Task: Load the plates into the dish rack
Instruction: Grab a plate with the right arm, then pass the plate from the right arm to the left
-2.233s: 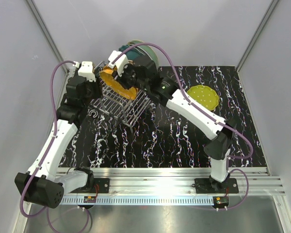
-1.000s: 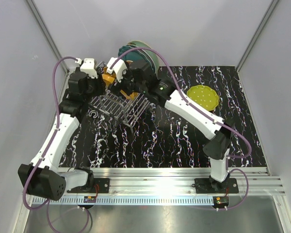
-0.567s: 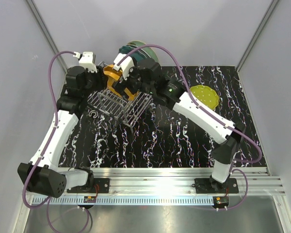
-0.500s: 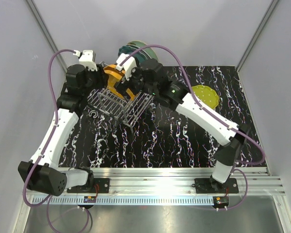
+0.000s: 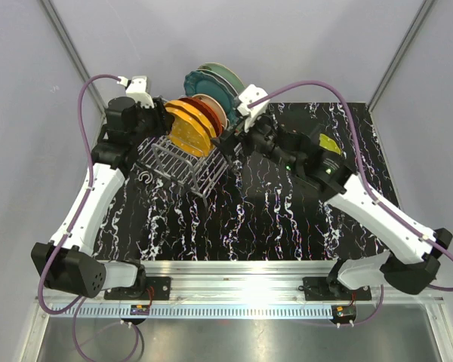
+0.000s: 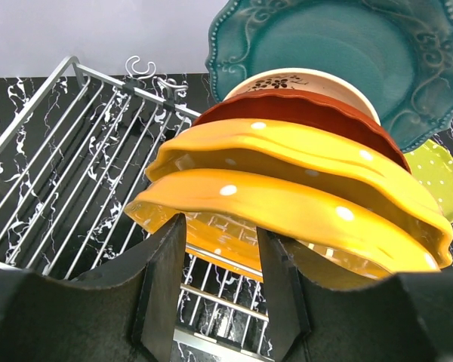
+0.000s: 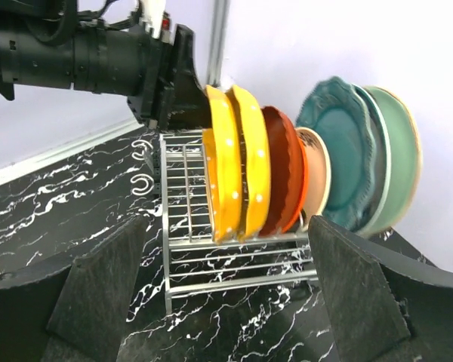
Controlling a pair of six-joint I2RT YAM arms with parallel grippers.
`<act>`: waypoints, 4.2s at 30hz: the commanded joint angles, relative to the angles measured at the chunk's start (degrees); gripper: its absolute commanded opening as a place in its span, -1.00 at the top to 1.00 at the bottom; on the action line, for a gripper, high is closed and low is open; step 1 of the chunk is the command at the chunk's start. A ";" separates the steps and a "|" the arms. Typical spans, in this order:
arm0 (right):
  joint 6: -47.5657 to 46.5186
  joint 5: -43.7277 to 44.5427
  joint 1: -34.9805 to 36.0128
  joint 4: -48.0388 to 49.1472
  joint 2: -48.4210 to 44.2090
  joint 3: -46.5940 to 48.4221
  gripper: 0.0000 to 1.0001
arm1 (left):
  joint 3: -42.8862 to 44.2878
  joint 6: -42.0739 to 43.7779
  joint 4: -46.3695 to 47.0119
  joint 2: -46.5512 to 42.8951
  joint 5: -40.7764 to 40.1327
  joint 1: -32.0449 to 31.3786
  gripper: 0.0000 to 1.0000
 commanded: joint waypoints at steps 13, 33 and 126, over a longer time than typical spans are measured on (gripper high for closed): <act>28.26 6.86 -23.10 9.35 -15.47 -22.95 -0.73 | -0.18 -0.12 -2.78 -6.71 3.62 0.32 -0.07; 57.12 3.43 -56.95 8.47 -8.46 -42.03 -0.62 | -11.51 4.10 -4.90 -21.47 -8.04 0.41 -0.98; 49.12 -3.78 -39.12 4.69 -7.47 -50.90 1.00 | -39.02 -18.04 -9.72 -45.64 -1.10 -15.90 -0.91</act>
